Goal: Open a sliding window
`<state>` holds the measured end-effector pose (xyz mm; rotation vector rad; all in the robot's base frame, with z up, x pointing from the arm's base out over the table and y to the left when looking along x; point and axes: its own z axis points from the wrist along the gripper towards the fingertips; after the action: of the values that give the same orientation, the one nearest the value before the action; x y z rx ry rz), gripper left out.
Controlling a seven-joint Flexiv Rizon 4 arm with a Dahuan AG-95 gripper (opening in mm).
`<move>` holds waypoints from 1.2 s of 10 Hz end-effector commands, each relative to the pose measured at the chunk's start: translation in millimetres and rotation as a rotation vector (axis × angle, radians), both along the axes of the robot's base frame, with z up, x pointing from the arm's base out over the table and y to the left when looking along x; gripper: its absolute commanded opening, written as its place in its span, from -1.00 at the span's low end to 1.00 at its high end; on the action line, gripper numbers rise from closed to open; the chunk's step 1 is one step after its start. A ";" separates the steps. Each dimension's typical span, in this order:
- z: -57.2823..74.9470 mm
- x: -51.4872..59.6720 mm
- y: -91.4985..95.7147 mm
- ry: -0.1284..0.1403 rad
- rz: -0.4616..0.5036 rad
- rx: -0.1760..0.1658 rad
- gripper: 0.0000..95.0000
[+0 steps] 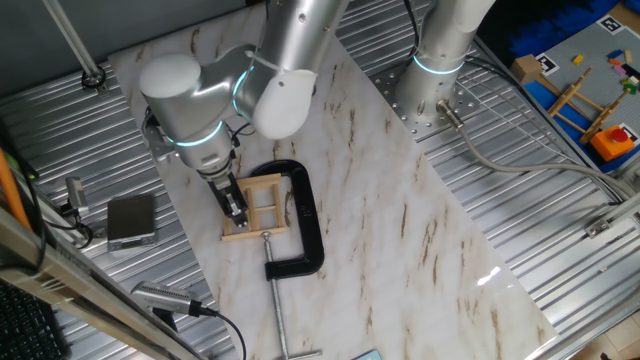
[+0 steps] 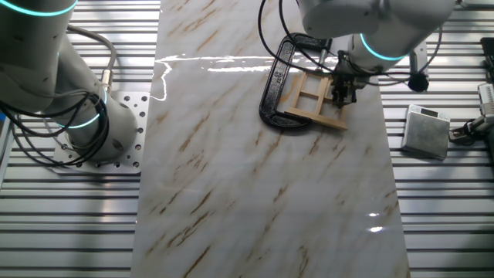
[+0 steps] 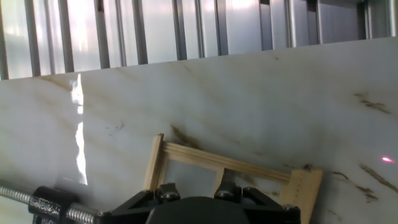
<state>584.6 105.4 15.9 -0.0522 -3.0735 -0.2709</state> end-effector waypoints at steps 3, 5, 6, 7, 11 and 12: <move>9.5 -7.7 -9.8 -0.005 0.042 -0.016 -0.20; 19.4 -9.4 -14.3 -0.007 0.052 -0.015 -0.20; 23.6 -8.9 -15.1 -0.007 0.055 -0.015 -0.20; 27.6 -8.8 -15.5 -0.008 0.063 -0.017 -0.20; 32.1 -12.9 -18.7 -0.013 0.095 -0.017 -0.20; 32.5 -13.4 -19.2 -0.011 0.097 -0.018 -0.20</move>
<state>569.8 85.7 49.5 0.0997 -3.0781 -0.2398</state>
